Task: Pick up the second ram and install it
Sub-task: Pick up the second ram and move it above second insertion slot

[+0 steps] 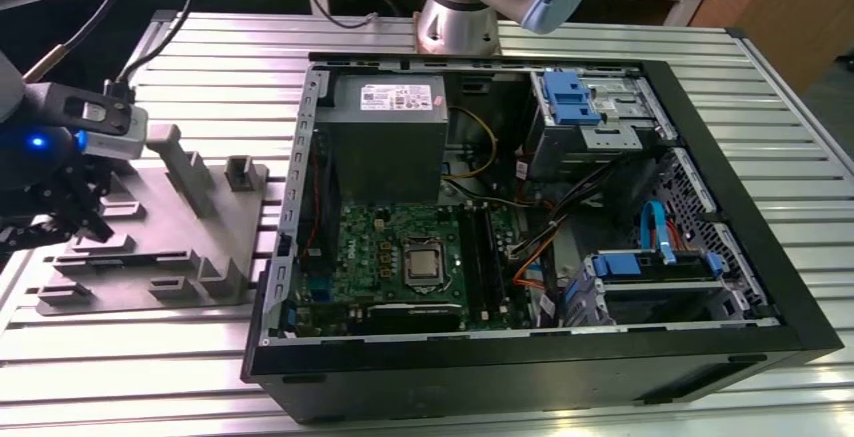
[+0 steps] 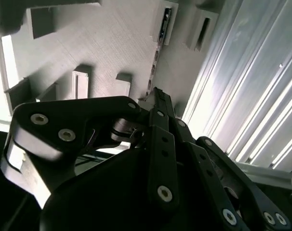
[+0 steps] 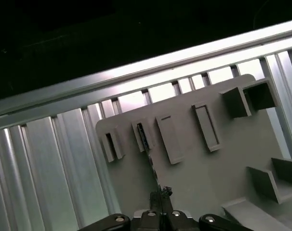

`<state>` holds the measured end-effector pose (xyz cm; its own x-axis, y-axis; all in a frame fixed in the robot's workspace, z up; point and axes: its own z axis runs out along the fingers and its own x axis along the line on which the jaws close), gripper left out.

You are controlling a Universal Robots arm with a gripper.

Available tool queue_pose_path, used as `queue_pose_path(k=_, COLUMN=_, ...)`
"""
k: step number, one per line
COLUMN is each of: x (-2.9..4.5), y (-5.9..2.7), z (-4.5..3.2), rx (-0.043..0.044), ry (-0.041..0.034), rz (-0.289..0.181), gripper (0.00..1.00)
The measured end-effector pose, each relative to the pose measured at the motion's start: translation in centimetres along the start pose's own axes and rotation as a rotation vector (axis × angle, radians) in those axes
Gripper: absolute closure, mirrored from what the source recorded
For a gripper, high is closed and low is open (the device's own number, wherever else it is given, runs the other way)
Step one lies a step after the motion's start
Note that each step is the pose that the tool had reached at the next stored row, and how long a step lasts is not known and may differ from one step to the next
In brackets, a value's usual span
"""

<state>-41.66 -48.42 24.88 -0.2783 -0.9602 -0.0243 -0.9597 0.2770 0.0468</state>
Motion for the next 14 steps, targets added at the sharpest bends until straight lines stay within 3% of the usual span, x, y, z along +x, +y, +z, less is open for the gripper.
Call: queue_pose_path(k=14, x=0.03, y=-0.05, z=1.22, rx=-0.0062, ry=0.012, rz=-0.247, gripper=0.9)
